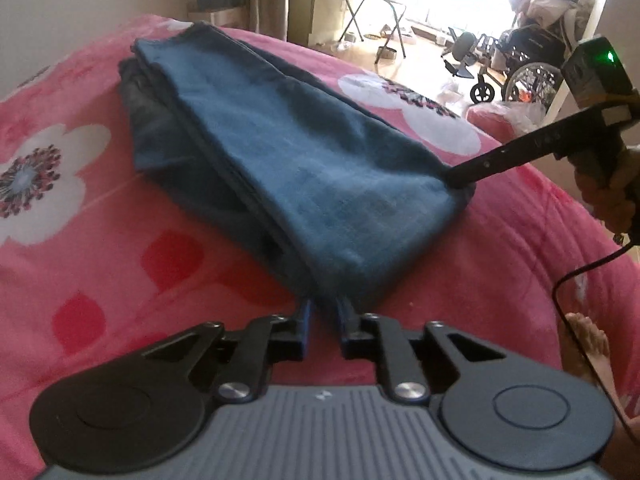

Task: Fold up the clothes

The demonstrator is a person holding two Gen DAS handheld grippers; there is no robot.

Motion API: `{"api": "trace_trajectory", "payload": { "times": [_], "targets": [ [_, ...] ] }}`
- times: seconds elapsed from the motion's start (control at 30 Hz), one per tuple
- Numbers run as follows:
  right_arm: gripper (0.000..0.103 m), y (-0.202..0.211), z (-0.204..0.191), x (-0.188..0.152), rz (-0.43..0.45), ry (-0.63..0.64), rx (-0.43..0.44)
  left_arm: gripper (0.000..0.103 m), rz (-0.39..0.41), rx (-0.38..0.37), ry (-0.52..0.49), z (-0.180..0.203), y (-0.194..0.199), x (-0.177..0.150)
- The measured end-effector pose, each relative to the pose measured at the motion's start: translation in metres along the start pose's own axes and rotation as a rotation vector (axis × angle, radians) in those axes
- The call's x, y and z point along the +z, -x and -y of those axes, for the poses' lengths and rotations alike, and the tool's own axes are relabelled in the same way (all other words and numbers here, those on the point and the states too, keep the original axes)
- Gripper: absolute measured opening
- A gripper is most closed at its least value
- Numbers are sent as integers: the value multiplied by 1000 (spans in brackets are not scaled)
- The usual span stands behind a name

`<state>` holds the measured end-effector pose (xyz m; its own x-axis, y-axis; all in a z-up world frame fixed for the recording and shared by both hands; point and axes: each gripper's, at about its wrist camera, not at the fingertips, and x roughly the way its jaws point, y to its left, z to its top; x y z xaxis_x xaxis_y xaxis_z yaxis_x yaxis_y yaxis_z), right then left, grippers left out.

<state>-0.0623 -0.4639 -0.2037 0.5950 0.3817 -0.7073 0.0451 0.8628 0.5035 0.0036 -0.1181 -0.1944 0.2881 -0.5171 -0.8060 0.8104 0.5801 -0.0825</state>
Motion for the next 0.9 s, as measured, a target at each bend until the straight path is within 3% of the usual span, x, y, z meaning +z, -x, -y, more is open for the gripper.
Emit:
{"api": "trace_trajectory", "payload": {
  "times": [0.17, 0.3, 0.4, 0.47, 0.53, 0.6, 0.73, 0.83, 0.9],
  "targets": [
    [25, 29, -9, 9, 67, 62, -18, 25, 122, 56, -61, 2, 40, 9],
    [21, 30, -50, 13, 89, 242, -2, 25, 174, 38, -159, 29, 35, 22],
    [20, -3, -76, 3, 16, 372, -11, 26, 87, 53, -243, 53, -4, 17],
    [17, -34, -78, -12, -54, 494, -85, 26, -3, 99, -269, 56, -31, 3],
    [17, -45, -81, -21, -71, 604, -127, 26, 21, 90, -257, 54, -29, -1],
    [18, -39, -93, -12, -91, 618, -152, 26, 5, 72, -208, 48, -25, 3],
    [18, -24, -116, -18, -24, 698, -87, 26, 14, 45, -135, 42, -25, -1],
    [18, -49, -109, -37, -72, 764, -109, 27, 14, 56, -132, 45, -25, -1],
    [18, -48, -103, -35, -53, 738, -90, 29, 12, 62, -143, 48, -23, -1]
  ]
}}
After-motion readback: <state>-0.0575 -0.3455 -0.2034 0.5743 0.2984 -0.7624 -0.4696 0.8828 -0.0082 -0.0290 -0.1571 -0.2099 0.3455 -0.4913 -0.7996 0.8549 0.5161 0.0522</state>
